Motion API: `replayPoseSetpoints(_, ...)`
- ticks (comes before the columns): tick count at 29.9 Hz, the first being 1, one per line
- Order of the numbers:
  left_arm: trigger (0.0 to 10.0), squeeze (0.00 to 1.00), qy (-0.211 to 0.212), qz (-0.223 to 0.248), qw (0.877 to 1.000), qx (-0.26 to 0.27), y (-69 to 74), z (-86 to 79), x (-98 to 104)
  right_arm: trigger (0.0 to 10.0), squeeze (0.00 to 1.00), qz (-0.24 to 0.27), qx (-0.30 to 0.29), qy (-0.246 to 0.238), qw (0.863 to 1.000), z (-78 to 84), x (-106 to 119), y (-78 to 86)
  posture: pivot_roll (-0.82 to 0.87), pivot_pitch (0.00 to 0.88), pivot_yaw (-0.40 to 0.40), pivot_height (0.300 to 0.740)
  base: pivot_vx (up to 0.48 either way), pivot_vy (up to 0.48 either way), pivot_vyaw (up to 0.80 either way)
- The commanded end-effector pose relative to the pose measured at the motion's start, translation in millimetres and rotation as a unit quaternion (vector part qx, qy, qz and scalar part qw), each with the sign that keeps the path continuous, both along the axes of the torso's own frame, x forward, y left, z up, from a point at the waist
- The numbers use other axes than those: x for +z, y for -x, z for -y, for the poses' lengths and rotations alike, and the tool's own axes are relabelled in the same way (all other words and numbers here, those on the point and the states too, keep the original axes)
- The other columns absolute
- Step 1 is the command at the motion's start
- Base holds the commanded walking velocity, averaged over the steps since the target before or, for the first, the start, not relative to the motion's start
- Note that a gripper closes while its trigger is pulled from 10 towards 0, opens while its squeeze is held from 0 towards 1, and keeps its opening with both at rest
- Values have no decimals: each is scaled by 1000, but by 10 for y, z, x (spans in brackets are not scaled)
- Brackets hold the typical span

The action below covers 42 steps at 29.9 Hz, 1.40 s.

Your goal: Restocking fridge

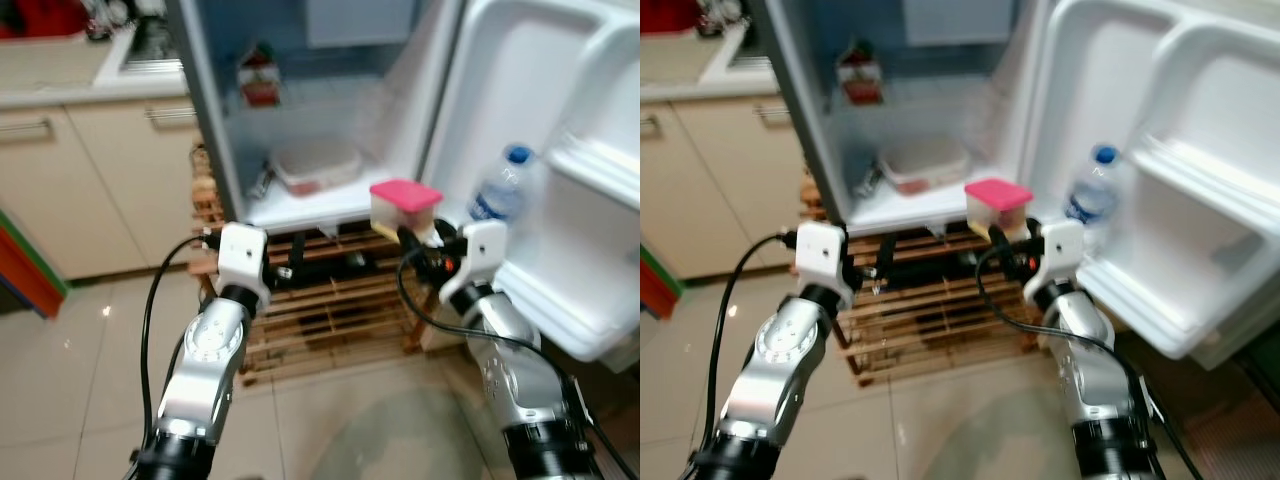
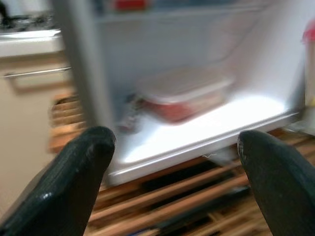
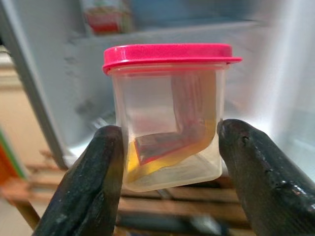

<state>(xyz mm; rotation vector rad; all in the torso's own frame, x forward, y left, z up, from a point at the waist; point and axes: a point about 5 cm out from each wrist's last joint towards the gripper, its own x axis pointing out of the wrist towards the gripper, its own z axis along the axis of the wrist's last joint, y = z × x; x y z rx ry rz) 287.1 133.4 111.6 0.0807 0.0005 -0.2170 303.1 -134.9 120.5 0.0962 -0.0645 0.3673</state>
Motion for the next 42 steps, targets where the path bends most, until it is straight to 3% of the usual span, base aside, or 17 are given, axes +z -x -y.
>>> replayPoseSetpoints(1,10000,0,3,8,1000,-8,-25,62,53,0,0,12,0,11,1000,27,30,-3,-51,3,-7,740,480,0,0)
replayPoseSetpoints(6,10000,0,8,7,1000,-8,-27,71,55,0,0,21,11,8,1000,-35,94,-48,-50,6,-6,740,480,0,0)
replayPoseSetpoints(15,10000,0,7,3,1000,-13,-26,88,53,0,0,35,5,3,999,-29,247,-236,-45,6,-5,740,0,0,0)
replayPoseSetpoints(27,10000,0,17,-9,1000,-3,-46,103,37,0,0,52,21,29,998,-165,390,-441,-37,3,-10,740,0,0,0)
replayPoseSetpoints(42,10000,0,0,-14,1000,-4,-27,106,10,0,0,79,6,38,996,-212,590,-706,-4,5,-17,740,0,0,0)
